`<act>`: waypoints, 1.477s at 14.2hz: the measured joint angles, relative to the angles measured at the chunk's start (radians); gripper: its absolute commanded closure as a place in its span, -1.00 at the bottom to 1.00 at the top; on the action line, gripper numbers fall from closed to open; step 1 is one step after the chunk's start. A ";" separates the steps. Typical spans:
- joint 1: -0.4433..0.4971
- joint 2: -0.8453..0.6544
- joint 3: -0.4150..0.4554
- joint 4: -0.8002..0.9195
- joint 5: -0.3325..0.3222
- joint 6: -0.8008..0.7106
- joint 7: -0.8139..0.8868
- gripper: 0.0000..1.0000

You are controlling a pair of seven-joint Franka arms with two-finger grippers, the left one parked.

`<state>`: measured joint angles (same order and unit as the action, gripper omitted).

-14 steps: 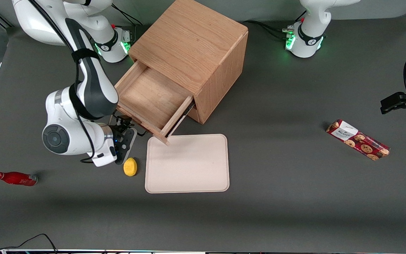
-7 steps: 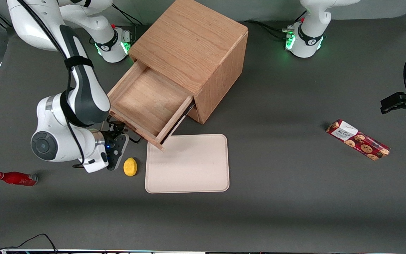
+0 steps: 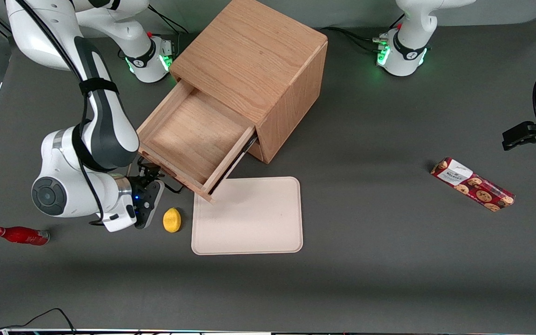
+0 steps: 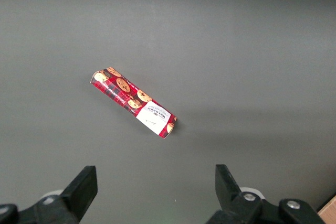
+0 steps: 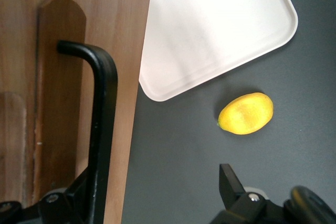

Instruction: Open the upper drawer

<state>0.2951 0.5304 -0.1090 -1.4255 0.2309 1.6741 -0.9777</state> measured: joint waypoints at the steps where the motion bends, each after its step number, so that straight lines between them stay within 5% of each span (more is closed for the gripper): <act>1: 0.000 0.000 0.000 0.001 0.000 -0.001 0.000 -1.00; 9: 0.000 -0.035 0.000 0.078 -0.003 -0.065 0.083 -1.00; 15: 0.000 -0.211 0.000 0.069 -0.100 -0.233 0.468 -1.00; 21: -0.018 -0.482 -0.026 -0.208 -0.213 -0.174 0.767 -1.00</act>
<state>0.2774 0.0488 -0.1346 -1.6331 0.0179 1.5004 -0.2107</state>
